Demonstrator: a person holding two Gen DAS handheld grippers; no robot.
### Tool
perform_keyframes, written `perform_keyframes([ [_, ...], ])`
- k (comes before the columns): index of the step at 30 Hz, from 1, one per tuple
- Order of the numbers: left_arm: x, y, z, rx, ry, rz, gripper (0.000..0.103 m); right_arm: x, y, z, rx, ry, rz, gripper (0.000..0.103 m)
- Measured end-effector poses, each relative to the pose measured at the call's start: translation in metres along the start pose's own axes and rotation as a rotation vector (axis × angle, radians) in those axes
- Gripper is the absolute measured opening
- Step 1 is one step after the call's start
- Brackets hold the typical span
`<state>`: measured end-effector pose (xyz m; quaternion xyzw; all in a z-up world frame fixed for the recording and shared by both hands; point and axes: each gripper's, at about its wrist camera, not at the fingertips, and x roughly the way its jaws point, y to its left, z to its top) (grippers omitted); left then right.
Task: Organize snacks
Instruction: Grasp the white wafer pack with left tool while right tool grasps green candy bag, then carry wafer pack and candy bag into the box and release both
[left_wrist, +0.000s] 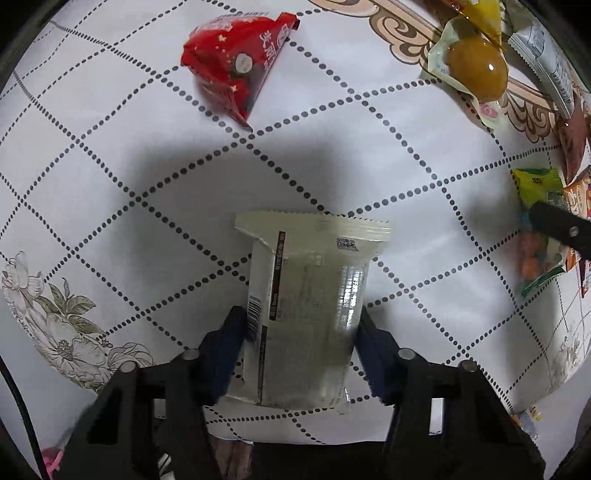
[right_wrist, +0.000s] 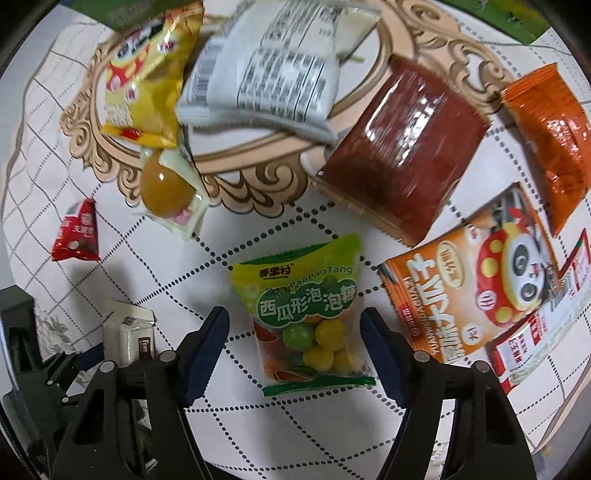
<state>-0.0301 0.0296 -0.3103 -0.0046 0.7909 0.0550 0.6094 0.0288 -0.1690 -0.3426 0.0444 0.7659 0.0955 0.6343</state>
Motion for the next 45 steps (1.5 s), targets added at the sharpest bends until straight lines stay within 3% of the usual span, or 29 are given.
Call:
perform_keyframes([
  [4, -0.007, -0.006, 0.004, -0.009, -0.034, 0.001, 0.054, 0.007, 0.002, -0.003, -0.006, 0.013, -0.039, 0.054],
  [13, -0.032, -0.034, 0.049, -0.004, -0.107, -0.066, 0.054, 0.004, -0.011, -0.023, 0.013, 0.031, -0.010, 0.052],
  [17, -0.012, -0.051, 0.074, 0.038, -0.019, -0.088, 0.058, 0.009, -0.017, -0.026, 0.037, 0.048, 0.008, 0.056],
  [20, -0.003, -0.053, 0.081, 0.053, -0.011, -0.077, 0.059, 0.010, -0.022, -0.024, 0.039, 0.054, 0.000, 0.057],
  [29, -0.013, -0.058, 0.055, 0.045, -0.048, -0.047, 0.057, 0.020, -0.010, -0.035, 0.000, 0.042, -0.076, 0.054],
  [34, -0.020, -0.059, 0.039, 0.027, -0.058, -0.043, 0.057, 0.018, -0.009, -0.041, 0.003, 0.031, -0.073, 0.052],
  [40, -0.056, -0.059, -0.004, 0.024, -0.114, -0.045, 0.057, 0.004, -0.013, -0.041, 0.012, 0.010, -0.020, 0.051],
  [45, -0.116, -0.067, -0.027, 0.047, -0.216, -0.095, 0.057, -0.049, -0.019, -0.041, 0.025, -0.057, 0.071, 0.051],
])
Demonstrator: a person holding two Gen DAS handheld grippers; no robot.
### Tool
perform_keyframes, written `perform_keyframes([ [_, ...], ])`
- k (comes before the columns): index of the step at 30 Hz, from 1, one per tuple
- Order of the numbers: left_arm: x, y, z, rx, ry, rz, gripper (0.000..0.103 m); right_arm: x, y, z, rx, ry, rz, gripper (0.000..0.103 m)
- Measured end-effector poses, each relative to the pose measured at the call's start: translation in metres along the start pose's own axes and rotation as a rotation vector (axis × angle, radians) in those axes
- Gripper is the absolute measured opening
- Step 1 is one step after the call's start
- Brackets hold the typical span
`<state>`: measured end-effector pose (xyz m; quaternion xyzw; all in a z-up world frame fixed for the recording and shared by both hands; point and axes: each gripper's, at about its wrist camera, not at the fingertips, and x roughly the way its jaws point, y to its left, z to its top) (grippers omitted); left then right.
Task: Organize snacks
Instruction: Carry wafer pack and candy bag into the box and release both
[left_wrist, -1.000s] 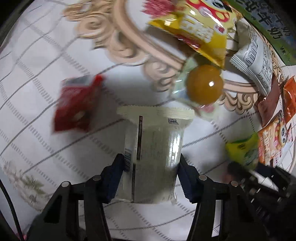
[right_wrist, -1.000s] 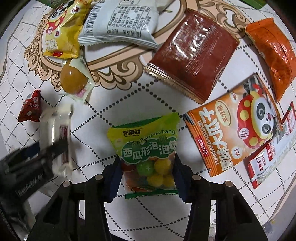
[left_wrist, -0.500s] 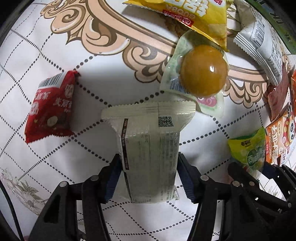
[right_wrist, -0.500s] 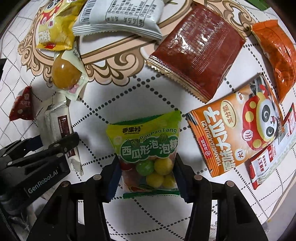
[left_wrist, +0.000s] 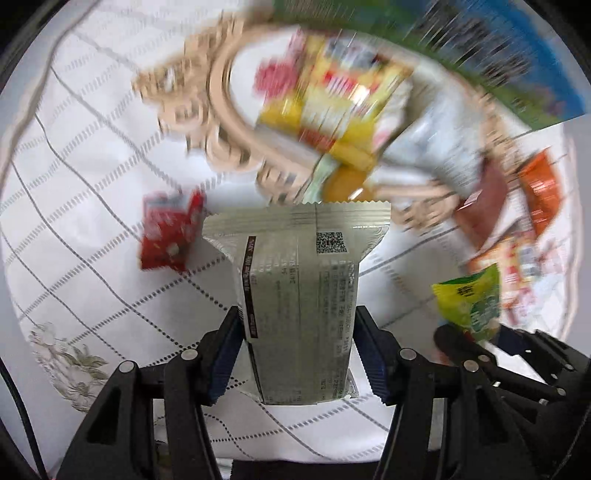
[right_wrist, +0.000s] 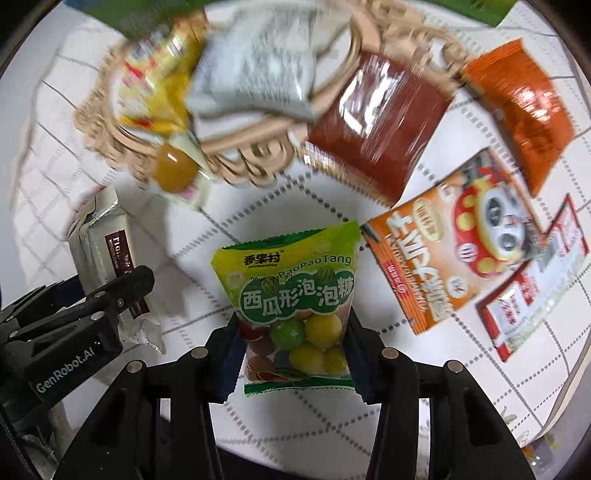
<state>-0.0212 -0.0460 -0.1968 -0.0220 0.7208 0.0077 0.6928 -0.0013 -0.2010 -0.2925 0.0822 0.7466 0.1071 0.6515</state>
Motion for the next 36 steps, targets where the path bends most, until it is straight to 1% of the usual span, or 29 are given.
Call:
perform_keyframes([
  [3, -0.043, -0.010, 0.002, 0.013, -0.068, -0.044, 0.057, -0.045, -0.010, 0.002, 0.007, -0.064, 0.055, 0.051],
  [4, -0.060, -0.007, 0.006, 0.021, -0.089, -0.063, 0.057, -0.060, -0.012, 0.006, 0.009, -0.089, 0.070, 0.051],
  [5, -0.075, -0.012, 0.009, 0.028, -0.113, -0.081, 0.057, -0.080, -0.015, 0.011, 0.013, -0.125, 0.086, 0.051],
  [8, -0.119, -0.026, 0.030, 0.063, -0.177, -0.126, 0.057, -0.130, -0.025, 0.024, 0.024, -0.216, 0.118, 0.051],
  [10, -0.133, -0.043, 0.053, 0.079, -0.204, -0.143, 0.057, -0.163, -0.031, 0.038, 0.032, -0.269, 0.129, 0.051],
  [13, -0.153, -0.055, 0.101, 0.093, -0.220, -0.158, 0.057, -0.201, -0.038, 0.075, 0.048, -0.347, 0.130, 0.051],
  [14, -0.156, -0.060, 0.119, 0.098, -0.227, -0.157, 0.057, -0.211, -0.038, 0.087, 0.054, -0.370, 0.126, 0.051],
  [15, -0.155, -0.066, 0.139, 0.104, -0.231, -0.147, 0.057, -0.210, -0.031, 0.105, 0.055, -0.386, 0.117, 0.051],
  [17, -0.158, -0.072, 0.169, 0.104, -0.228, -0.137, 0.057, -0.224, -0.036, 0.130, 0.052, -0.415, 0.080, 0.051],
  [19, -0.147, -0.076, 0.197, 0.085, -0.202, -0.138, 0.057, -0.221, -0.041, 0.161, 0.062, -0.407, 0.065, 0.051],
  [22, -0.120, -0.078, 0.238, 0.060, -0.137, -0.156, 0.057, -0.208, -0.049, 0.193, 0.081, -0.374, 0.054, 0.051],
  [24, -0.101, -0.081, 0.258, 0.040, -0.089, -0.176, 0.057, -0.196, -0.056, 0.215, 0.089, -0.347, 0.037, 0.051],
  [26, -0.083, -0.087, 0.274, 0.040, -0.043, -0.194, 0.057, -0.182, -0.064, 0.228, 0.094, -0.317, 0.028, 0.051],
  [28, -0.068, -0.097, 0.285, 0.038, -0.007, -0.206, 0.057, -0.156, -0.067, 0.240, 0.103, -0.289, 0.024, 0.051],
  [30, -0.052, -0.111, 0.296, 0.056, 0.025, -0.214, 0.057, -0.143, -0.071, 0.247, 0.111, -0.273, 0.017, 0.051],
  [33, -0.032, -0.125, 0.306, 0.072, 0.056, -0.206, 0.057, -0.132, -0.078, 0.257, 0.110, -0.267, -0.003, 0.051],
  [36, -0.014, -0.132, 0.308, 0.083, 0.091, -0.195, 0.057, -0.121, -0.084, 0.262, 0.111, -0.242, 0.006, 0.051],
])
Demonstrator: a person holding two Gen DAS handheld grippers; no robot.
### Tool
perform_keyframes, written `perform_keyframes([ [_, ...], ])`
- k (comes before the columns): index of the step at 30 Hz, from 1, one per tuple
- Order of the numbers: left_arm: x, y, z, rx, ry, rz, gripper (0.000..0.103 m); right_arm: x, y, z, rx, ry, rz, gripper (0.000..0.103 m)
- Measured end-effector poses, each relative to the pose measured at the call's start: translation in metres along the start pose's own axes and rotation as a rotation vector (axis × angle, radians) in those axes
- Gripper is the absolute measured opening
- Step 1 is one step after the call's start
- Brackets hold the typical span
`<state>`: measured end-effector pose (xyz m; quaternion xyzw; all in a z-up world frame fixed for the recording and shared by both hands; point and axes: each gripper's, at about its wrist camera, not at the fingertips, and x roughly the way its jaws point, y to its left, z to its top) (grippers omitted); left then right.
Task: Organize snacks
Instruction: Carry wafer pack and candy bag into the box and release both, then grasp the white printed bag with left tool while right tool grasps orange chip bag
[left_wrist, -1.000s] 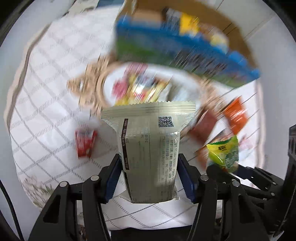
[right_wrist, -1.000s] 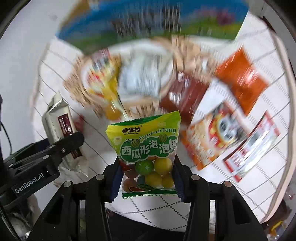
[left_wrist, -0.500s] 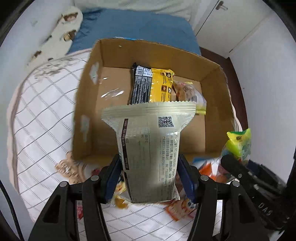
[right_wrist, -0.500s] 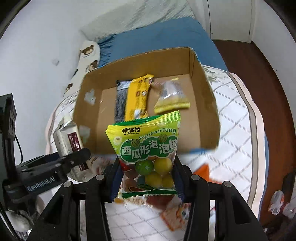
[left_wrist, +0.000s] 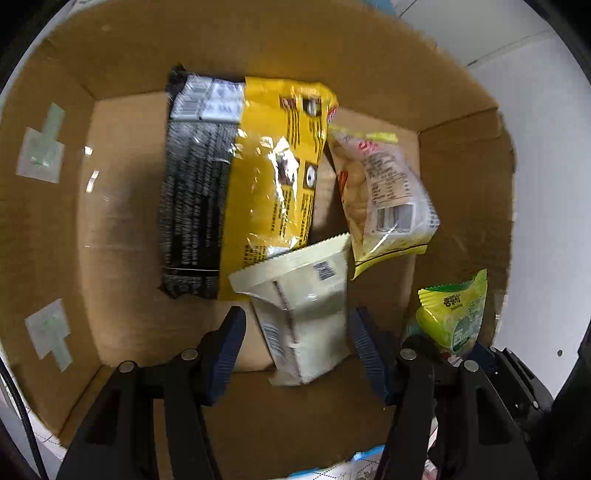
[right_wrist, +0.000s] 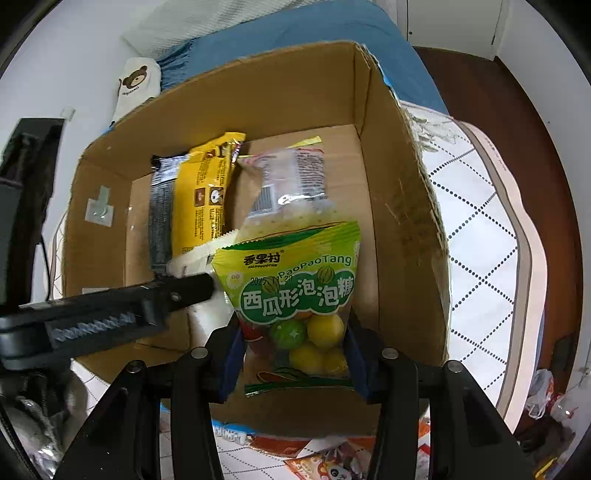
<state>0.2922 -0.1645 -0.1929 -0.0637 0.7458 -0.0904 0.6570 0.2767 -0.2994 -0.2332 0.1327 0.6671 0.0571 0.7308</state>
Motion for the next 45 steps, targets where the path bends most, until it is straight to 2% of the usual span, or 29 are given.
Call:
perform_keyframes([
  [4, 0.011, 0.000, -0.001, 0.016, 0.017, 0.031, 0.057, 0.015, 0.002, 0.002, -0.023, 0.053, 0.014, 0.052],
  [6, 0.012, 0.003, -0.003, 0.006, 0.019, 0.041, 0.057, 0.014, 0.004, 0.001, -0.041, 0.037, 0.000, 0.068],
  [9, 0.006, 0.007, -0.008, 0.002, -0.009, 0.050, 0.057, 0.010, 0.005, 0.000, -0.043, 0.016, -0.003, 0.081],
  [11, -0.002, 0.009, -0.012, 0.000, -0.039, 0.067, 0.065, 0.005, 0.005, -0.002, -0.046, 0.000, -0.008, 0.085],
  [19, -0.031, 0.018, -0.037, 0.032, -0.159, 0.124, 0.088, -0.018, 0.004, -0.016, -0.042, -0.054, -0.042, 0.086],
  [21, -0.041, 0.017, -0.043, 0.046, -0.198, 0.134, 0.088, -0.028, 0.004, -0.024, -0.042, -0.076, -0.032, 0.094],
  [28, -0.078, 0.012, -0.066, 0.074, -0.327, 0.165, 0.090, -0.067, 0.013, -0.046, -0.065, -0.170, -0.042, 0.095],
  [33, -0.103, 0.014, -0.097, 0.085, -0.392, 0.158, 0.090, -0.094, 0.016, -0.067, -0.070, -0.228, -0.027, 0.095],
  [36, -0.107, 0.015, -0.118, 0.086, -0.420, 0.177, 0.090, -0.101, 0.012, -0.084, -0.057, -0.234, -0.015, 0.095],
  [39, -0.093, 0.018, -0.140, 0.081, -0.412, 0.198, 0.090, -0.097, 0.004, -0.105, -0.051, -0.211, -0.010, 0.095],
  [41, -0.074, 0.019, -0.152, 0.097, -0.383, 0.239, 0.090, -0.087, -0.004, -0.119, -0.057, -0.178, -0.029, 0.095],
  [45, -0.014, 0.021, -0.165, 0.139, -0.251, 0.274, 0.090, -0.050, -0.027, -0.138, -0.089, -0.085, -0.066, 0.095],
])
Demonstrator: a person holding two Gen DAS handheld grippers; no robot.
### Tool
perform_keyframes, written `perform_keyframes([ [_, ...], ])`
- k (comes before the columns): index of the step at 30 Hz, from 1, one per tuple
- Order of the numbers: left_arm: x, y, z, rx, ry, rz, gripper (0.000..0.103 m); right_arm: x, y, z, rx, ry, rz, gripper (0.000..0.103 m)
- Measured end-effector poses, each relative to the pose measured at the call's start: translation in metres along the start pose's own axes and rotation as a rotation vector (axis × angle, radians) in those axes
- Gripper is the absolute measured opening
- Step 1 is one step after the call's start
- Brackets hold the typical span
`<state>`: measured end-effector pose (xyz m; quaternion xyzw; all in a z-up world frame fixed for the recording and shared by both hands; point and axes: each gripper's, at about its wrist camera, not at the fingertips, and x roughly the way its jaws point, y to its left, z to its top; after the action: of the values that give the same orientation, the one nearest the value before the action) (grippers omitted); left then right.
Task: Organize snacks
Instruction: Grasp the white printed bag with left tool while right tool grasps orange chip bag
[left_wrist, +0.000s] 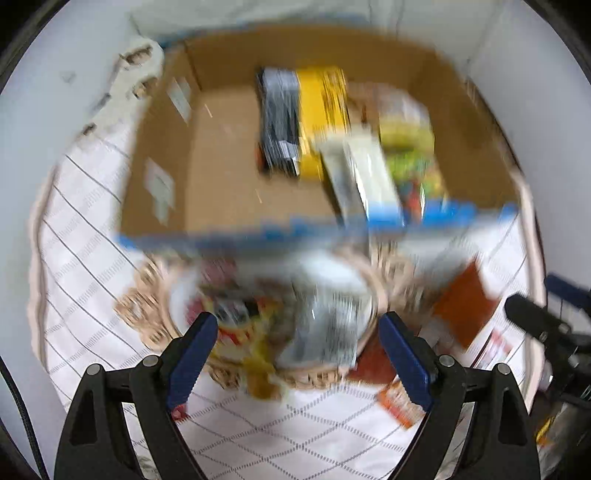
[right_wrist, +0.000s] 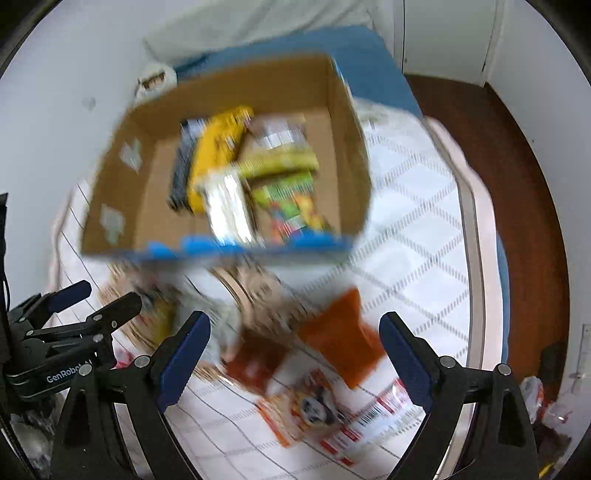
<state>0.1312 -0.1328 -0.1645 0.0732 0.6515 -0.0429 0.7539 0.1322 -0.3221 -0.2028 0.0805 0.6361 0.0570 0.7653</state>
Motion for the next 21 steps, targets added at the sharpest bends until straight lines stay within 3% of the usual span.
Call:
perform_keyframes([
  [5, 0.060, -0.026, -0.010, 0.098, 0.106, 0.044, 0.090, 0.050, -0.012, -0.014, -0.113, 0.092, -0.084, 0.095],
  [11, 0.100, -0.043, -0.005, 0.133, 0.173, 0.069, 0.089, 0.092, -0.001, -0.018, -0.269, 0.164, -0.157, 0.095],
  [12, 0.101, -0.044, -0.004, 0.131, 0.163, 0.073, 0.087, 0.095, 0.001, -0.018, -0.285, 0.170, -0.172, 0.094],
  [14, 0.104, -0.043, -0.003, 0.114, 0.161, 0.075, 0.064, 0.103, 0.003, -0.019, -0.301, 0.179, -0.201, 0.085],
  [15, 0.106, -0.043, -0.002, 0.108, 0.162, 0.069, 0.061, 0.106, 0.001, -0.019, -0.288, 0.187, -0.206, 0.070],
  [16, 0.108, -0.045, -0.001, 0.102, 0.160, 0.069, 0.060, 0.108, -0.004, -0.019, -0.248, 0.201, -0.198, 0.063],
  [19, 0.110, -0.039, -0.004, 0.049, 0.165, 0.050, 0.059, 0.107, -0.027, -0.016, -0.049, 0.221, -0.141, 0.059],
  [21, 0.114, -0.030, -0.009, -0.008, 0.190, 0.020, 0.058, 0.105, -0.047, -0.017, 0.112, 0.236, -0.059, 0.056],
])
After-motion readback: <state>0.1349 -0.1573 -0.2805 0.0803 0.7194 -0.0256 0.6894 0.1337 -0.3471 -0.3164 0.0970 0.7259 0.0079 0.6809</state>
